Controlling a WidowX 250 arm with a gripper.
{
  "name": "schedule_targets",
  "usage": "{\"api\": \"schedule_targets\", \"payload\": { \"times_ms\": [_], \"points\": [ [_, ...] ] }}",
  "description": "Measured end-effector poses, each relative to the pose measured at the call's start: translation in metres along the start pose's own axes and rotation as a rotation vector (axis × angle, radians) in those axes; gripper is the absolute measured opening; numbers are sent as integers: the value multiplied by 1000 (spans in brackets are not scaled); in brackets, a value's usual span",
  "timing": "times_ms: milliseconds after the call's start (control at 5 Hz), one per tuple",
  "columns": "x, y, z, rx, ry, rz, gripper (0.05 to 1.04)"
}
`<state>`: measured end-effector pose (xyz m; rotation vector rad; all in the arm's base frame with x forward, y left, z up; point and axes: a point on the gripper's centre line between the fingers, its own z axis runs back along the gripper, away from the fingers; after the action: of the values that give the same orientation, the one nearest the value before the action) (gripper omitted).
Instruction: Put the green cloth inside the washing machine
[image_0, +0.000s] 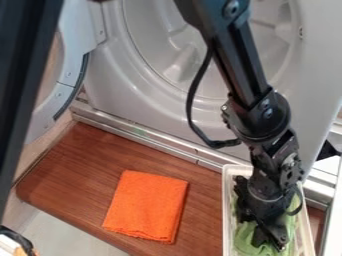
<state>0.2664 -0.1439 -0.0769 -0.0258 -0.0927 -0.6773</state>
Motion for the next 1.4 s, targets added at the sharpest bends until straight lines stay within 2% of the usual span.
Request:
{"api": "schedule_targets", "payload": {
  "times_ms": [200,400,600,800,1000,1200,1400],
  "points": [
    [-2,-3,15,-27,-18,-10,266],
    [5,4,44,-75,-101,-9,160],
    [10,15,89,-103,-216,9,125],
    [10,34,126,-125,-239,56,115],
    [-5,76,163,-101,-210,191,115],
    [-12,114,179,-18,-203,291,115],
    [-13,152,191,64,-268,368,115]
  ]
}}
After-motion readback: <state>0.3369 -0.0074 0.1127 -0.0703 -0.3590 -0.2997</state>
